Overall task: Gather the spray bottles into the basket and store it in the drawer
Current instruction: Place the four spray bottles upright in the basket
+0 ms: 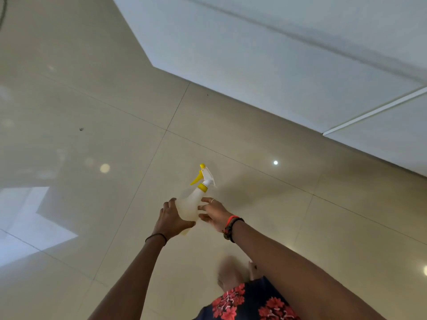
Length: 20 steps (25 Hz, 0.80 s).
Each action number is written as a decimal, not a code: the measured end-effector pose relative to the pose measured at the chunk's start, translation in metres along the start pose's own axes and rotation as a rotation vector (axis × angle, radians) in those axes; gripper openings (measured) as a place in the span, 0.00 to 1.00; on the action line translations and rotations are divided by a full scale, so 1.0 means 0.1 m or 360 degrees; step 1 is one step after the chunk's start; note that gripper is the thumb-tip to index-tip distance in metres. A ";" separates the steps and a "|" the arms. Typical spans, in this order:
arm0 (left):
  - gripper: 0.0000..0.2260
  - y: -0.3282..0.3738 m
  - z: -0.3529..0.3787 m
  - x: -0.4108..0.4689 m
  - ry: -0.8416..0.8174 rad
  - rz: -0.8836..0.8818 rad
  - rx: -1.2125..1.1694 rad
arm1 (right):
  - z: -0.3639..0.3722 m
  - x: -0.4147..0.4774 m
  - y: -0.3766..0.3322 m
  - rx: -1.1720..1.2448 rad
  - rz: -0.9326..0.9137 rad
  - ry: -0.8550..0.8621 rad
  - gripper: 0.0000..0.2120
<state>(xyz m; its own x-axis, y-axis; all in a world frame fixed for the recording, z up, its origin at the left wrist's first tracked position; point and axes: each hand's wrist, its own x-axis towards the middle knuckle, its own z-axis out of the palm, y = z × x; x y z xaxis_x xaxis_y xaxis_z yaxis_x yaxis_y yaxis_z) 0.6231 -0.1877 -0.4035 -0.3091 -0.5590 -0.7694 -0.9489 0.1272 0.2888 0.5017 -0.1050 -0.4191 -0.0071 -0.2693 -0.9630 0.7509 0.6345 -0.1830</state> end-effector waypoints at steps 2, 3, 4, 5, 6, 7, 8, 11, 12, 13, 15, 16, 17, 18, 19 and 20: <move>0.44 0.23 -0.16 -0.27 0.0019 0.0031 -0.0081 | -0.08 -0.39 -0.11 -0.0016 -0.0023 -0.0006 0.20; 0.44 0.36 -0.25 -0.41 0.0029 0.0047 -0.0109 | -0.11 -0.58 -0.18 -0.0020 -0.0041 -0.0007 0.20; 0.44 0.50 -0.34 -0.55 0.0039 0.0064 -0.0129 | -0.13 -0.76 -0.23 -0.0006 -0.0055 -0.0006 0.20; 0.44 0.63 -0.44 -0.69 0.0049 0.0088 -0.0145 | -0.16 -0.93 -0.29 0.0012 -0.0070 0.0007 0.20; 0.44 0.76 -0.54 -0.82 0.0057 0.0112 -0.0171 | -0.18 -1.11 -0.36 0.0037 -0.0088 0.0014 0.19; 0.44 0.91 -0.64 -0.96 0.0066 0.0139 -0.0209 | -0.21 -1.32 -0.44 0.0060 -0.0109 0.0016 0.19; 0.43 1.04 -0.73 -1.10 0.0071 0.0159 -0.0251 | -0.23 -1.49 -0.51 0.0086 -0.0134 0.0024 0.17; 0.43 1.41 -0.97 -1.56 0.0073 0.0245 -0.0360 | -0.28 -2.04 -0.71 0.0170 -0.0197 -0.0009 0.11; 0.42 1.53 -1.06 -1.72 0.0083 0.0284 -0.0382 | -0.31 -2.24 -0.77 0.0199 -0.0214 -0.0036 0.10; 0.42 1.63 -1.14 -1.85 0.0089 0.0316 -0.0398 | -0.35 -2.43 -0.84 0.0213 -0.0225 -0.0060 0.09; 0.42 1.83 -1.25 -2.13 0.0078 0.0375 -0.0428 | -0.44 -2.76 -0.95 0.0244 -0.0241 -0.0099 0.09; 0.42 1.90 -1.28 -2.27 0.0072 0.0408 -0.0434 | -0.49 -2.87 -0.97 0.0267 -0.0260 -0.0105 0.10; 0.41 1.96 -1.32 -2.43 0.0070 0.0445 -0.0438 | -0.53 -3.00 -0.97 0.0278 -0.0264 -0.0099 0.11; 0.41 2.04 -1.36 -2.57 0.0063 0.0465 -0.0446 | -0.57 -3.14 -0.97 0.0273 -0.0268 -0.0099 0.11; 0.41 2.09 -1.39 -2.62 0.0066 0.0477 -0.0457 | -0.59 -3.24 -0.98 0.0256 -0.0270 -0.0096 0.12; 0.41 2.12 -1.41 -2.60 0.0078 0.0491 -0.0452 | -0.61 -3.28 -1.03 0.0232 -0.0275 -0.0074 0.12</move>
<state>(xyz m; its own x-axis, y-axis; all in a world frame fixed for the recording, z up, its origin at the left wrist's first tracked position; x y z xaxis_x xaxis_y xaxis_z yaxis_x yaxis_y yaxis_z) 0.5110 -0.1303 -0.0617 -0.5659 -0.5694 -0.5963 -0.7550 0.0674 0.6522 0.3857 -0.0378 -0.0967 -0.1160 -0.4003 -0.9090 0.8285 0.4658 -0.3108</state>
